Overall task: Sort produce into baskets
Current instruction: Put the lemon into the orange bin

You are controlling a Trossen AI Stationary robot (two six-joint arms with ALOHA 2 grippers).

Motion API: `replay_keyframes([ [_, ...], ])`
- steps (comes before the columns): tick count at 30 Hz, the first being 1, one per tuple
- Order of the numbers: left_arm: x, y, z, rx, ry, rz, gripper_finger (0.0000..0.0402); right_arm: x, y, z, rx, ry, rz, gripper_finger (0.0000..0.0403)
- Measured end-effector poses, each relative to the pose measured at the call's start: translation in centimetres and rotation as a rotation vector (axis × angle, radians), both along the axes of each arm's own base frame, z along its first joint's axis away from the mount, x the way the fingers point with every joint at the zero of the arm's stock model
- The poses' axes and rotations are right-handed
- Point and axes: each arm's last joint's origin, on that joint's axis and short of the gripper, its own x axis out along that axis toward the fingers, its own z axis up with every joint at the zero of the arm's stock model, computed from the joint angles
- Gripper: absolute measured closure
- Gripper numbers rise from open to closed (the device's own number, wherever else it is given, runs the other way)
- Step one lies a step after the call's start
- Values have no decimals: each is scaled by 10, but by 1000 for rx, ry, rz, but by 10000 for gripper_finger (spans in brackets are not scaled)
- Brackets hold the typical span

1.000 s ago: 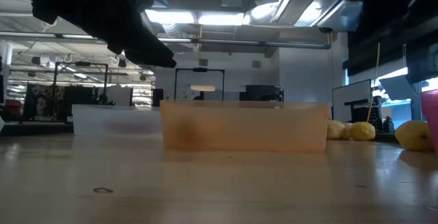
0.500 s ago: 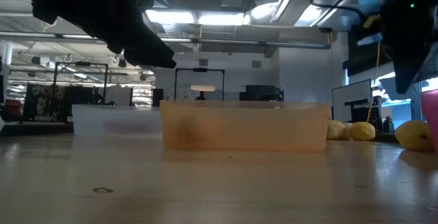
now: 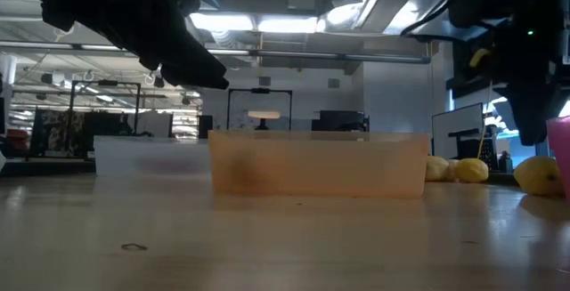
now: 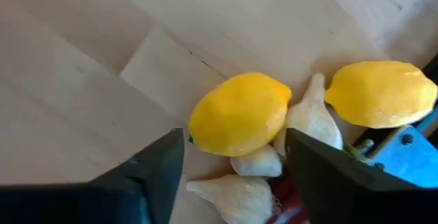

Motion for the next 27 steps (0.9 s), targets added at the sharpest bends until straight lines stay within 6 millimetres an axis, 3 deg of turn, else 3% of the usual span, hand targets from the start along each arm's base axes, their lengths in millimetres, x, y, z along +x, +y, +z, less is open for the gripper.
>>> replay_keyframes([
  [5, 0, 0, 0, 0, 0, 0, 155, 6, 0, -7, -15, 29, -19, 119],
  [14, 0, 0, 0, 3, 1, -1, 155, 19, 2, -32, -38, 187, -20, 140],
  [21, 0, 0, 0, 7, 2, -3, 155, 25, 2, -44, -47, 263, 61, 169],
  [27, 0, 0, 0, 8, 2, -3, 155, 25, 2, -44, -60, 261, 110, 224],
])
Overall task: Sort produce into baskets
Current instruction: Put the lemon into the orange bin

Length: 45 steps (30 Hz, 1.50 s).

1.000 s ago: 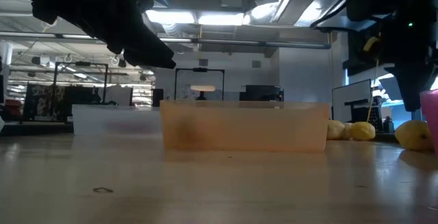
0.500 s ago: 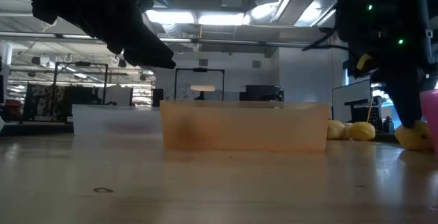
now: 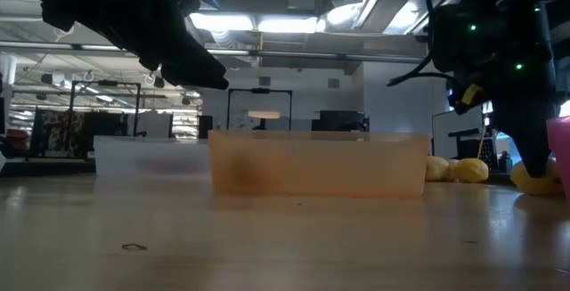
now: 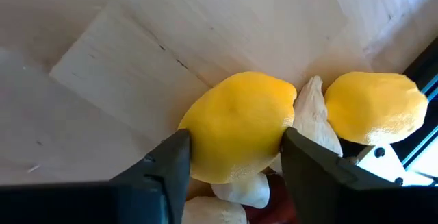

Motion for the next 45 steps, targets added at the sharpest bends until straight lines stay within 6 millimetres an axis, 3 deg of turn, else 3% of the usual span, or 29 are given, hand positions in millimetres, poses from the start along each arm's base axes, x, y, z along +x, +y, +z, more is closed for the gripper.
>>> replay_keyframes([
  [6, 0, 0, 0, 1, 0, 1, 155, 5, 0, 7, -29, -1, 43, 271],
  [13, 0, 0, 0, 1, 0, 3, 155, 20, 0, 27, -51, -67, 100, 280],
  [22, 0, 0, 0, 1, 0, 3, 155, 47, 3, 72, -52, -213, 171, 281],
  [30, 0, 0, 0, 1, 0, 3, 155, 72, 1, 112, -201, -425, 256, 281],
  [36, 0, 0, 0, 2, 0, 3, 155, 96, 3, 110, -261, -550, 353, 281],
  [45, 0, 0, 0, 1, 0, 3, 155, 126, -8, 65, -257, -426, 387, 281],
])
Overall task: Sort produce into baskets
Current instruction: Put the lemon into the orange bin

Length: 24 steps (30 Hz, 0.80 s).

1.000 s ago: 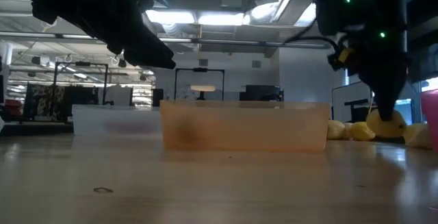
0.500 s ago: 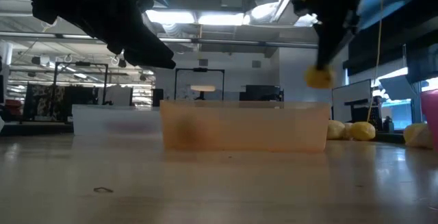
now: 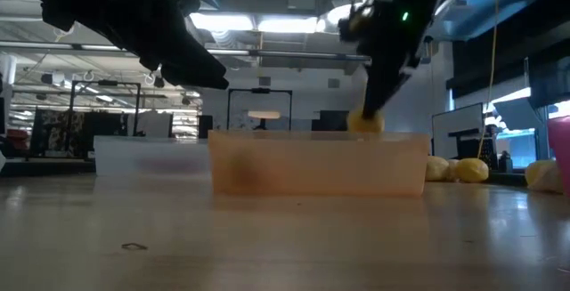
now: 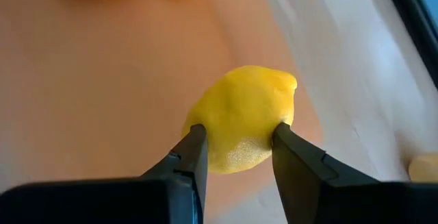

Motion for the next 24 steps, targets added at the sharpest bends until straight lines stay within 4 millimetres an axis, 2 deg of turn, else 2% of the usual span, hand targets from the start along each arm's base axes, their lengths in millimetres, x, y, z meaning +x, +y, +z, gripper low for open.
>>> replay_keyframes([
  [6, 0, 0, 0, 0, 0, 0, 155, 12, -13, -33, -12, 116, -18, 281],
  [12, 0, 0, 0, 0, 0, 0, 155, 18, -14, -52, -19, 178, -2, 277],
  [19, 0, 0, 0, 0, 0, 0, 155, 19, -15, -55, -23, 183, -2, 229],
  [24, 0, 0, 0, 0, 0, 0, 155, 16, -14, -43, -15, 177, 18, 177],
])
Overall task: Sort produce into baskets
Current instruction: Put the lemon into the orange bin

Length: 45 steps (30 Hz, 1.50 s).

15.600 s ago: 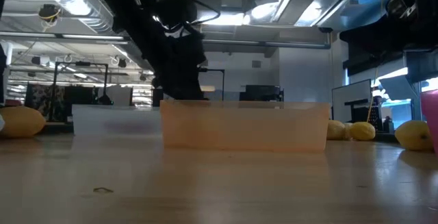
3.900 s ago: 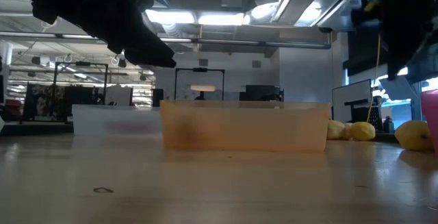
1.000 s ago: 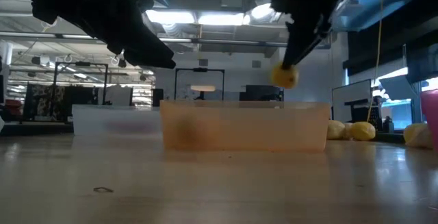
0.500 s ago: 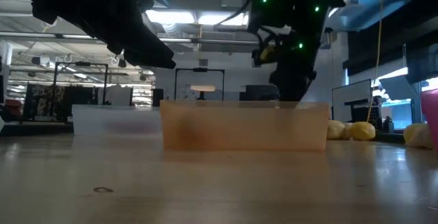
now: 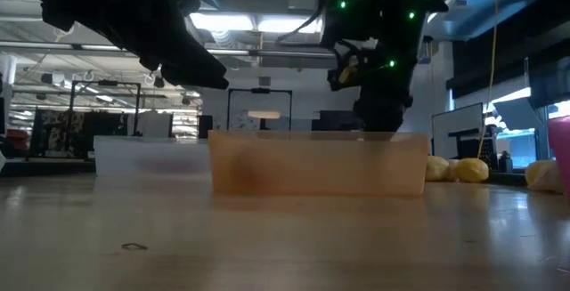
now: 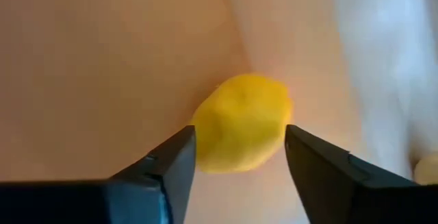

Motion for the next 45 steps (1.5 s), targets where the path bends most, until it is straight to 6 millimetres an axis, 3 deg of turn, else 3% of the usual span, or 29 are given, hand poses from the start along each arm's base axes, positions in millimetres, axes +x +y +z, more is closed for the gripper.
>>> replay_keyframes([
  [8, 0, 0, 0, -4, -1, 2, 155, -16, 19, 50, -9, -55, 56, 144],
  [20, 0, 0, 0, -4, -1, 2, 155, -91, 35, 96, -167, 67, -125, 145],
  [26, 0, 0, 0, -4, -1, 2, 155, -122, 25, 85, -176, 94, -235, 145],
  [32, 0, 0, 0, 6, 1, -3, 155, -149, 2, 66, -88, 155, -397, 145],
  [37, 0, 0, 0, 10, 0, 5, 155, -159, -19, 55, 11, 221, -522, 145],
  [45, 0, 0, 0, 12, 0, 6, 155, -164, -51, 30, 180, 245, -529, 146],
])
